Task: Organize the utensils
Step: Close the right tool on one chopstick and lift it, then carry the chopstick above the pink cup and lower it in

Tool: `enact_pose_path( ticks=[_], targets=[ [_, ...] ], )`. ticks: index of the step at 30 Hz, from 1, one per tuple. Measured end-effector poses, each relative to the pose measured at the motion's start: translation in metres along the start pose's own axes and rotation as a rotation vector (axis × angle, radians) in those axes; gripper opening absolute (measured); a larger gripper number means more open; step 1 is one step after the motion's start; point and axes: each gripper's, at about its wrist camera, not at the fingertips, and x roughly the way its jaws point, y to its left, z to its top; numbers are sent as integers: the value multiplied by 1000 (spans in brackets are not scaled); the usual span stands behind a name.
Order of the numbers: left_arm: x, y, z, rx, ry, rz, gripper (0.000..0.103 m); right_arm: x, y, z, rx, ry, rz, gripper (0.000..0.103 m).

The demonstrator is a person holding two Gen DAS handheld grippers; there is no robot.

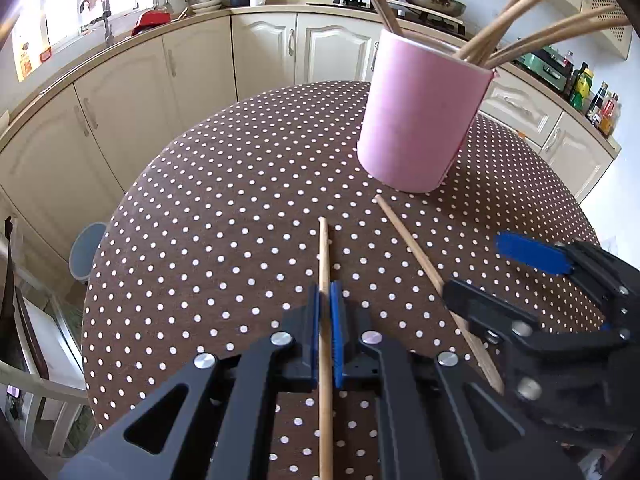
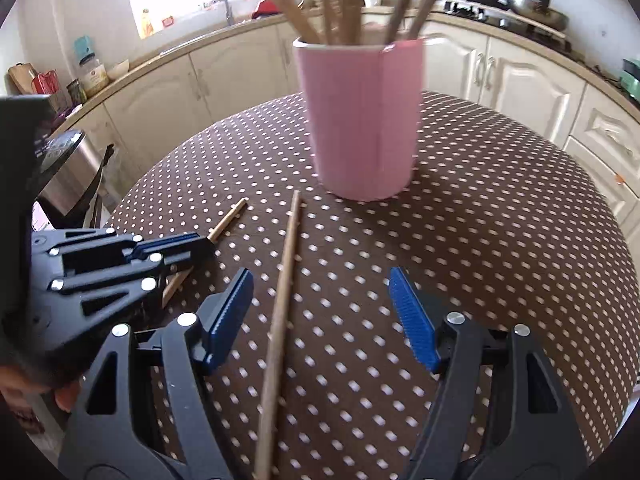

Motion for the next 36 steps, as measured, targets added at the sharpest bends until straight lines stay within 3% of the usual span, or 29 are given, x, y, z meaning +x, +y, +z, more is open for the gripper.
enact_pose_path(
  ticks=[3, 12, 17, 22, 36],
  targets=[
    [0, 0, 0, 11, -4, -3, 6, 13, 5, 9, -16, 44, 7, 44],
    [1, -11, -4, 36, 0, 7, 6, 31, 26, 20, -125, 103, -43, 8],
    [2, -17, 2, 30, 11, 26, 6, 27, 22, 23, -104, 115, -1, 6],
    [-13, -23, 5, 37, -24, 15, 6, -8, 8, 19, -81, 61, 41, 6],
    [-132, -45, 25, 38, -277, -64, 6, -127, 14, 38, -67, -225, 105, 6]
  ],
)
